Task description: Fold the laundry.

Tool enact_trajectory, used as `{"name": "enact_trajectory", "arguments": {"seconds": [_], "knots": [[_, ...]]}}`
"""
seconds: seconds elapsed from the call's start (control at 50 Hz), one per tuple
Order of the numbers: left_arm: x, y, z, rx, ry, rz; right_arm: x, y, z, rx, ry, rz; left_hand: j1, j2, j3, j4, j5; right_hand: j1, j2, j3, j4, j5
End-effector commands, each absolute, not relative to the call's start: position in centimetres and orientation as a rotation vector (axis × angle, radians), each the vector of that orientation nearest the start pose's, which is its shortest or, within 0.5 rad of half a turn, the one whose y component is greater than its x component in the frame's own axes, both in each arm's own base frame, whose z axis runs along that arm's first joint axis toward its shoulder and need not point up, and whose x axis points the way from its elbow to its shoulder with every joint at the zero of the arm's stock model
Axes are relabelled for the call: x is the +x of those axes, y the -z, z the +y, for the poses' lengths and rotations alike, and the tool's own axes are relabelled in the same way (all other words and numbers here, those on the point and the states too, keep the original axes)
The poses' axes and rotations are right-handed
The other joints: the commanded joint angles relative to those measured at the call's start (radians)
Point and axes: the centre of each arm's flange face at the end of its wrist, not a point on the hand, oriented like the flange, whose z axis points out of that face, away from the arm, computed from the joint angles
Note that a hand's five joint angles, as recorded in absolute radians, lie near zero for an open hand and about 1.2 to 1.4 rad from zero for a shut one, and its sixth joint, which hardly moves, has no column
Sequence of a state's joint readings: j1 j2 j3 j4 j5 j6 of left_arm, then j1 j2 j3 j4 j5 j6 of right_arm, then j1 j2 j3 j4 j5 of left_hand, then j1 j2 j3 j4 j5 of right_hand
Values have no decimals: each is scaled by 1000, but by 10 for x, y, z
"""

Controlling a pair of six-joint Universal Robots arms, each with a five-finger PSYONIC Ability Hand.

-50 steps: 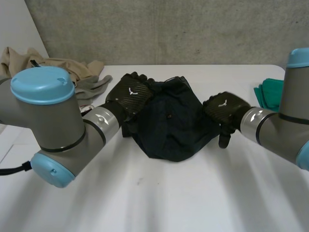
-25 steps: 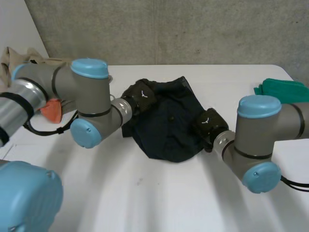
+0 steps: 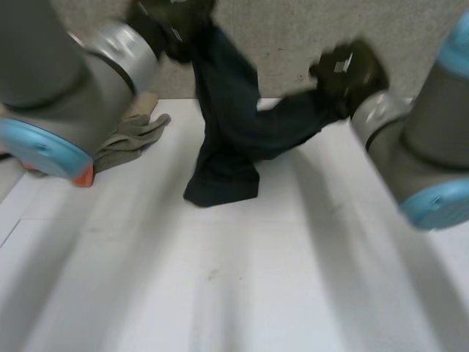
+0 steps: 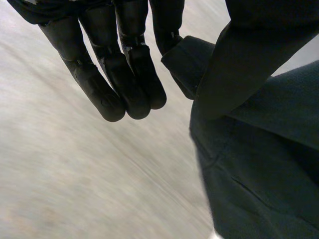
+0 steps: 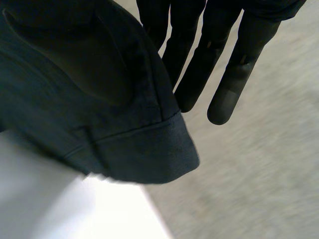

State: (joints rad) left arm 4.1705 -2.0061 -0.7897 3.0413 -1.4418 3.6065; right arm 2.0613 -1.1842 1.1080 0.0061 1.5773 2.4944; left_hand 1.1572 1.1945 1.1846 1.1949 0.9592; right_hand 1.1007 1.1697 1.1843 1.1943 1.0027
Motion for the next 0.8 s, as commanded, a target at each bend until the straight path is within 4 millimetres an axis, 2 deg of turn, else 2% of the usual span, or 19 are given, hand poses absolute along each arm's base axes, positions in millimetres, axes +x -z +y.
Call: {"name": "enact_trajectory", "arguments": {"seconds": [0.02,0.12,0.18,0.24,0.26,0.3,0.32,0.38,0.4,0.46,0.48,0.54,0.56,0.58,0.62,0.64,0.66,0.7,0.8], "knots": [[-298,-465,-236,869,2905,1627,292,-414,-280,-953,2557,1674,239,202,212,201,262,296,227,212,202,219],[-285,-486,-231,743,3022,1619,290,-444,-279,-851,2614,1566,239,202,212,201,262,296,227,212,202,219],[-280,-491,-242,621,3036,1616,294,-443,-287,-821,2612,1560,239,202,212,201,262,296,227,212,202,219],[-282,-482,-258,580,2995,1652,299,-433,-296,-816,2589,1588,239,202,212,201,262,296,227,212,202,219],[-286,-471,-271,585,2956,1688,302,-424,-302,-818,2568,1620,239,202,212,201,262,296,227,212,202,219],[-291,-457,-284,606,2912,1733,305,-412,-309,-827,2541,1657,239,202,212,201,262,296,227,212,202,219],[-298,-439,-298,634,2858,1788,309,-398,-316,-841,2515,1698,239,202,212,201,262,296,227,212,202,219],[-309,-408,-320,672,2765,1873,315,-373,-328,-862,2463,1773,239,202,212,201,262,296,227,212,202,219],[-315,-385,-335,694,2704,1924,320,-354,-335,-881,2424,1825,239,202,212,201,262,296,227,212,202,219],[-323,-351,-356,726,2617,1980,326,-326,-345,-898,2372,1900,239,202,212,201,262,296,227,212,202,219],[-328,-329,-369,746,2566,1997,329,-310,-351,-898,2354,1940,239,202,212,201,262,296,227,212,202,219],[-334,-301,-387,764,2510,1999,334,-290,-360,-881,2357,1983,239,202,212,201,262,296,227,212,202,219],[-335,-289,-397,756,2494,1988,336,-280,-366,-851,2386,1999,239,202,212,201,262,237,168,153,143,161],[-335,-283,-403,751,2486,1985,337,-276,-370,-827,2408,2003,219,182,192,181,242,-13,-82,-97,-107,-90],[-335,-282,-409,728,2498,1965,338,-272,-376,-781,2460,1999,-93,-131,-121,-131,-70,-737,-806,-821,-831,-814],[-335,-287,-410,705,2515,1950,339,-270,-381,-752,2506,1989,-662,-699,-689,-700,-639,-926,-995,-1010,-1020,-1003],[-334,-290,-409,693,2515,1947,341,-271,-382,-742,2529,1977,-947,-984,-974,-984,-923,-926,-995,-1010,-1020,-1003],[-333,-296,-405,666,2500,1959,342,-272,-381,-754,2538,1979,-983,-1020,-1010,-1020,-959,-926,-995,-1010,-1020,-1003],[-322,-322,-382,600,2428,2001,327,-283,-363,-878,2406,2067,-983,-1020,-1010,-1020,-959,-926,-995,-1010,-1020,-1003]]}}
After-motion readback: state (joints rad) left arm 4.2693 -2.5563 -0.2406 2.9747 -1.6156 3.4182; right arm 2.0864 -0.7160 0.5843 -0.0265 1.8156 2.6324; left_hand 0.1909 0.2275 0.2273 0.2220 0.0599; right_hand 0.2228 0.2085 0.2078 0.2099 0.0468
